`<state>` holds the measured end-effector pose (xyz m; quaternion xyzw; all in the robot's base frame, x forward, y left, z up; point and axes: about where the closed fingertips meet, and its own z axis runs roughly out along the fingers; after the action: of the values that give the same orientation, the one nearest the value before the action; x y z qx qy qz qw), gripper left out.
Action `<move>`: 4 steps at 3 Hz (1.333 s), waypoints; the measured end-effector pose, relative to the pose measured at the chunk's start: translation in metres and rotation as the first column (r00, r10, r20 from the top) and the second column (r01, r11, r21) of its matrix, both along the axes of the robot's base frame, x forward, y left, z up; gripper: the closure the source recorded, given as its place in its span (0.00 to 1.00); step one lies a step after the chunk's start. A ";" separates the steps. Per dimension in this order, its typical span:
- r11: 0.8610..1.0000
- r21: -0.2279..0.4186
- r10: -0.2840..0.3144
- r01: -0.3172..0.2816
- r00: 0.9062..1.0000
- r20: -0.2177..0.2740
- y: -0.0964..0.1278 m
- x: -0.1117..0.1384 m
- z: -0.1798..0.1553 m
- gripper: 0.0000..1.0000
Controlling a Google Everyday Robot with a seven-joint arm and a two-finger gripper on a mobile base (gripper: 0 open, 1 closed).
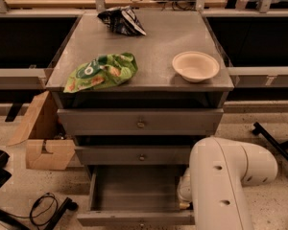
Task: Open bottom drawer
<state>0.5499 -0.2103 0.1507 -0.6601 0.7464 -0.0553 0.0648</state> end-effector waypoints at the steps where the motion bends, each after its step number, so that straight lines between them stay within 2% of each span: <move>1: 1.000 0.000 0.000 0.000 1.000 0.000 0.000 0.000 0.000 0.18; 2: 1.000 -0.004 -0.019 0.019 1.000 0.003 -0.017 -0.001 0.032 0.42; 3: 0.997 -0.021 -0.074 0.074 0.997 0.002 -0.055 -0.011 0.090 0.65; 4: 0.987 -0.042 -0.153 0.153 0.988 0.012 -0.094 -0.027 0.157 0.88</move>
Offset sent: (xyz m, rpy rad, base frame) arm 0.0094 -0.0592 0.1050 -0.0103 -0.0089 -0.0564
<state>0.5227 -0.3048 0.3079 -0.6017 0.7932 -0.0791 0.0495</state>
